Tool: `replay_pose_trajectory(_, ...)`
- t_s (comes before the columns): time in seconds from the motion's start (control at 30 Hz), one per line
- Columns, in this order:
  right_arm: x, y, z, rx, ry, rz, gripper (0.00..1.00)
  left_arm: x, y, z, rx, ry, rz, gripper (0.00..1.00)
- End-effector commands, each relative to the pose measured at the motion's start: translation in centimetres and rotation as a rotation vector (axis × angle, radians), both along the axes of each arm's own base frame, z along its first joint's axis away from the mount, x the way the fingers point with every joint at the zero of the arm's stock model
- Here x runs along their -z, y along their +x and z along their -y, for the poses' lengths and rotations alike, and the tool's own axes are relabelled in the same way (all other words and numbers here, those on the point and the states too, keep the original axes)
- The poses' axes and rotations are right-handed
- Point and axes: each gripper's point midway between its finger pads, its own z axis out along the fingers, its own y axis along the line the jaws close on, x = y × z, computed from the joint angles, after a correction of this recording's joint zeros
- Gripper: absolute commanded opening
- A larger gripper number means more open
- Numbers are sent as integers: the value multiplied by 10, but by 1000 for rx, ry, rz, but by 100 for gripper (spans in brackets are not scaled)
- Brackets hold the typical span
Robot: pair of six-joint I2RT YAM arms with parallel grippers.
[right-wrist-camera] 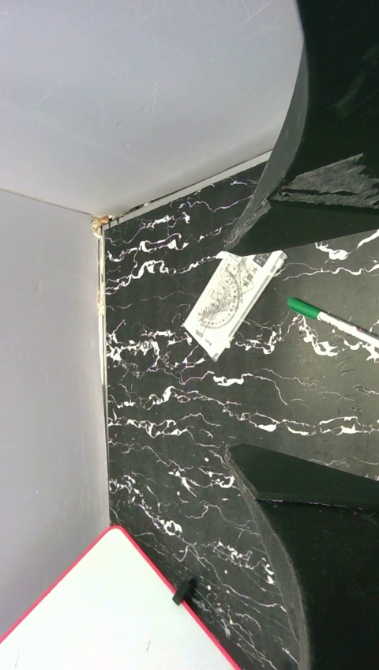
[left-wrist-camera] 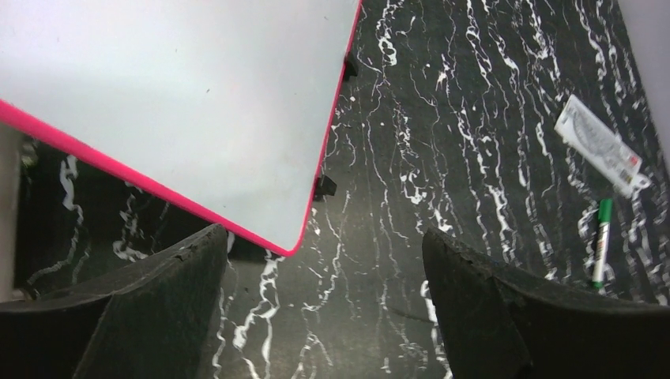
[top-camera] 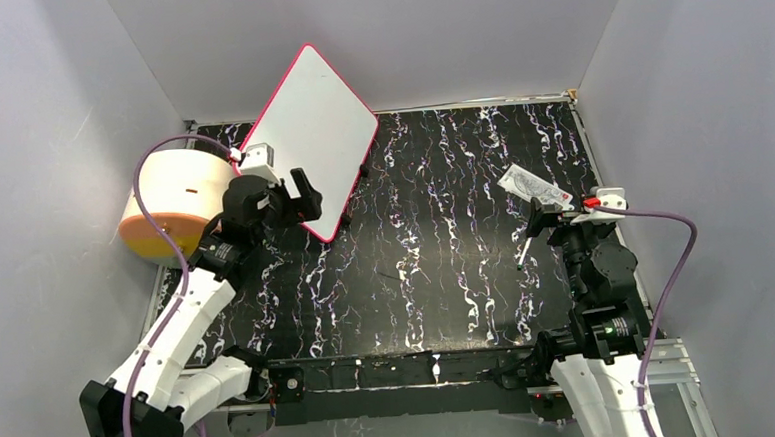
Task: Write a sentence on the whiteboard
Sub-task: Move the whiteboard to the center of the board.
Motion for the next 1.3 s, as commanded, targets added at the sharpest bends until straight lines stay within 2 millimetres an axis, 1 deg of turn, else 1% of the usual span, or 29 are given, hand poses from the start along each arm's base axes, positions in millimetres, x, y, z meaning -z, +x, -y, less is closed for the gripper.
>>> replay_pose_trajectory(0.0, -21, -4, -2, -13, 14, 80, 99, -5, 1, -1, -131, -145, -90, 90)
replay_pose_trajectory(0.03, -22, -5, -3, -17, 14, 84, 99, -4, 3, 4, -124, -164, -108, 90)
replay_pose_trajectory(0.1, -22, -7, -5, -27, 13, 87, 99, 3, 6, 12, -135, -181, -173, 90)
replay_pose_trajectory(0.2, -24, -9, -6, -32, 15, 103, 99, 16, 11, 26, -152, -144, -249, 90)
replay_pose_trajectory(0.23, -25, -10, -6, -31, 16, 109, 99, 24, 13, 32, -155, -123, -277, 90)
replay_pose_trajectory(0.33, -26, -12, -9, -41, 19, 116, 99, 30, 17, 44, -195, -85, -290, 90)
replay_pose_trajectory(0.43, -27, -14, -10, -48, 21, 122, 99, 42, 19, 53, -249, -37, -300, 89)
replay_pose_trajectory(0.67, -31, -18, -12, -59, 26, 144, 99, 85, 30, 72, -365, 40, -336, 88)
replay_pose_trajectory(0.83, -32, -20, -13, -66, 29, 152, 99, 116, 43, 85, -404, 37, -366, 85)
replay_pose_trajectory(0.97, -32, -20, -14, -68, 30, 155, 99, 133, 53, 90, -453, 6, -362, 75)
replay_pose_trajectory(1.07, -31, -20, -14, -68, 30, 155, 99, 146, 60, 88, -527, -4, -352, 70)
replay_pose_trajectory(1.17, -30, -19, -14, -69, 29, 151, 99, 151, 67, 86, -591, -13, -329, 68)
replay_pose_trajectory(1.27, -30, -19, -14, -68, 29, 151, 99, 159, 75, 86, -623, 15, -321, 64)
